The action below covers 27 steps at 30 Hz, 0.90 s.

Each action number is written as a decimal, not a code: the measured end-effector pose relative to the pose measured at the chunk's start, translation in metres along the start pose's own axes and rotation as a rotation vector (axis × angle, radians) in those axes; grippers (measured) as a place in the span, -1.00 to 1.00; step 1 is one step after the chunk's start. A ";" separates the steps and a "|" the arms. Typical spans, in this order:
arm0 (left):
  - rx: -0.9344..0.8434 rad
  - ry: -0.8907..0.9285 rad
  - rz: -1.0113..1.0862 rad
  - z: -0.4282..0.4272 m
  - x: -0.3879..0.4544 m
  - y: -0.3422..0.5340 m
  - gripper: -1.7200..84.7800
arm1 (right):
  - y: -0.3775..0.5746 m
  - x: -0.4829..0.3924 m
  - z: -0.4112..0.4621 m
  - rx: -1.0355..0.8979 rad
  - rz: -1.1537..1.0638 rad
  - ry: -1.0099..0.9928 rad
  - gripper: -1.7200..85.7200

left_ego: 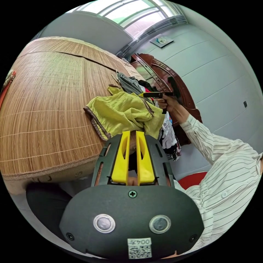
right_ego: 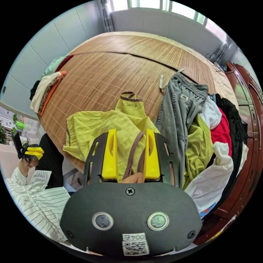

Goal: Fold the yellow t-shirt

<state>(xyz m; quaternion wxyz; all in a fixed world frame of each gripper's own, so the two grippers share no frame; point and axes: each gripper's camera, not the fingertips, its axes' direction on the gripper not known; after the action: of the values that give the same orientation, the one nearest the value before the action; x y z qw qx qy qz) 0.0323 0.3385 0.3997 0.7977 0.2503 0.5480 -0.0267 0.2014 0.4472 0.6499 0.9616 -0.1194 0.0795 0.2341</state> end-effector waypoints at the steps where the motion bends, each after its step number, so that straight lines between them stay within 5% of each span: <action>1: -0.001 0.004 0.004 0.000 0.001 0.002 -0.91 | -0.010 0.003 0.010 -0.049 -0.011 -0.017 -0.64; 7: -0.036 -0.031 0.084 0.013 0.023 0.007 -0.87 | -0.004 -0.010 0.019 -0.005 -0.059 -0.028 -0.95; 15: -0.031 -0.153 0.335 0.060 0.097 -0.020 -0.75 | 0.077 -0.067 -0.031 0.287 -0.176 -0.172 -0.98; 27: -0.126 -0.634 0.927 0.189 0.232 -0.040 -0.69 | 0.128 -0.123 -0.018 0.259 -0.293 -0.123 -0.98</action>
<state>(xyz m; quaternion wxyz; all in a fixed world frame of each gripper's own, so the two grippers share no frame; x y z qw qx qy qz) 0.2747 0.2765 0.2311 0.8650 0.3963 0.1149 0.2856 0.0318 0.4993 0.6338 0.9957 0.0093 0.0317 0.0863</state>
